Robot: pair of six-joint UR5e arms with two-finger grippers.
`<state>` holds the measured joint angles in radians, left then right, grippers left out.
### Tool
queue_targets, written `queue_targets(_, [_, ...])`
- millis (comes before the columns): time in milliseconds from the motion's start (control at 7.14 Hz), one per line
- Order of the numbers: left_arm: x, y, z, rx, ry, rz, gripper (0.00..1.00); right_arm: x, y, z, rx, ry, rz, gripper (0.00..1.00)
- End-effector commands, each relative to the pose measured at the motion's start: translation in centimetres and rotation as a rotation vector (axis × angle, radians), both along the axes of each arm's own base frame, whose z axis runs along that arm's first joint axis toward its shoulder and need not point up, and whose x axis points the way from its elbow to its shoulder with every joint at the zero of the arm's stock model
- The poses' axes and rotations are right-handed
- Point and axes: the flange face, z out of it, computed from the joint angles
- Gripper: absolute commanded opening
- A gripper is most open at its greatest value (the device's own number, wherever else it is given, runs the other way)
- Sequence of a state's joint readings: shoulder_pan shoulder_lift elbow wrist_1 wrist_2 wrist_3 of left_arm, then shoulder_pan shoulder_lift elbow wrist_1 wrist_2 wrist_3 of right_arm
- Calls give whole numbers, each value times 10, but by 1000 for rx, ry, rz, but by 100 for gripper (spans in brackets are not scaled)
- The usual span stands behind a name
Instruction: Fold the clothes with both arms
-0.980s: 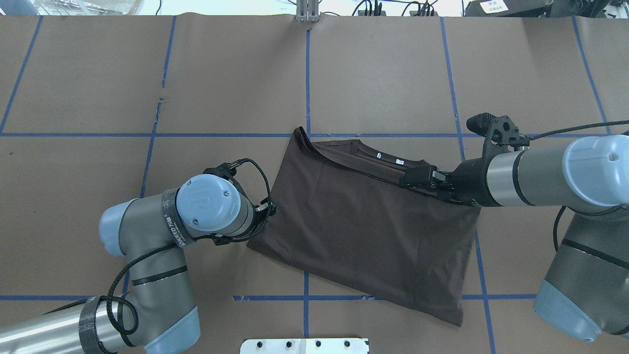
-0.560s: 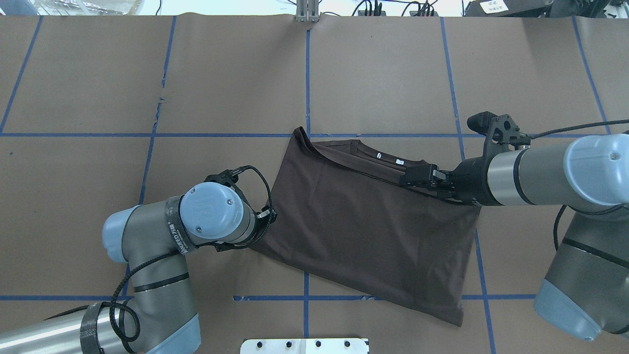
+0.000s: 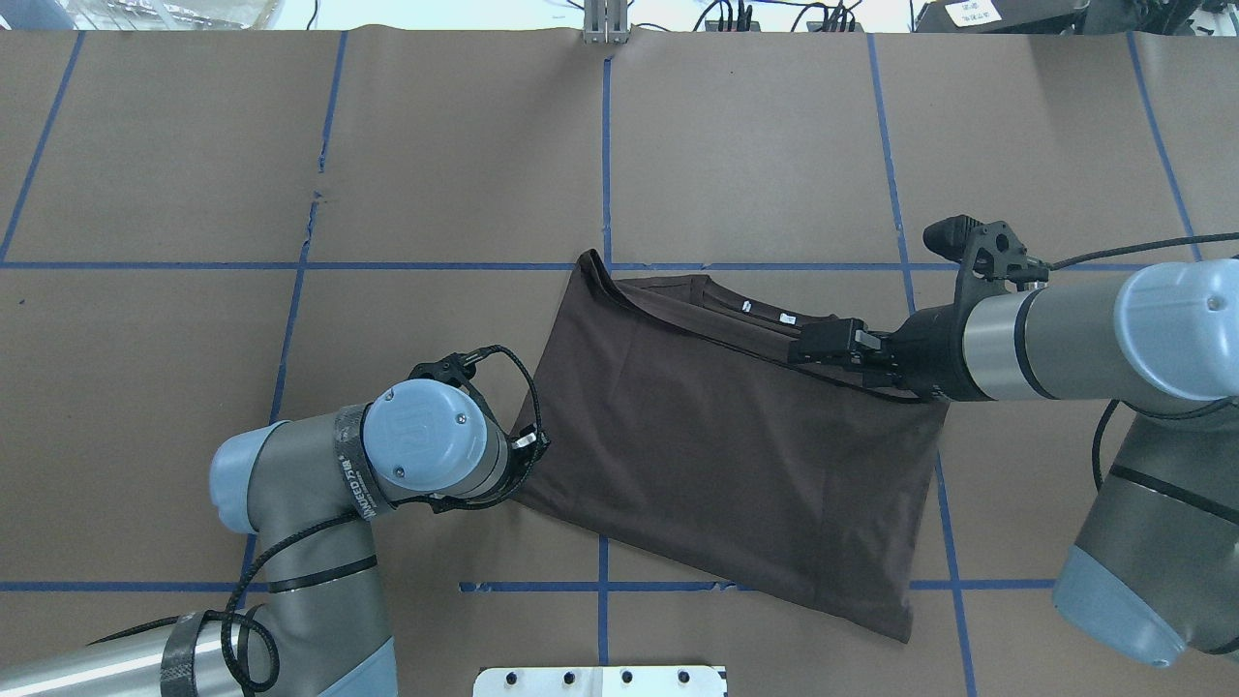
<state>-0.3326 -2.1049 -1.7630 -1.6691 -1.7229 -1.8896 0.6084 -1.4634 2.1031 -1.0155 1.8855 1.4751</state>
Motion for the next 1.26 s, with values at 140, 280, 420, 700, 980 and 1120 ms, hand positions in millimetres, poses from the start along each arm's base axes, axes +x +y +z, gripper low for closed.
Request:
queue_targets(140, [-6,-9,-3,10,4,-6,0,2,-2,0,-4,-1,7,100])
queue_targets(280, [-15,-25,-2,17,3,-27,0,2,-2,0,-4,-1,7,100])
queue_targets(420, [-27,-45,1,45,-11,-34,0,2,-2,-1,-4,-3,7,100])
queue_targets(700, [-45,-113,35,67,-86,-84,0,2,-3,1,-7,0,9,100])
queue_targets(980, [-73,-221,37,166,-82,-148,0,3,-4,1,-8,1,12,100])
queue_targets(1120, [-79,-276,41,205,-100,-166,0,3,-3,1,-7,1,12,100])
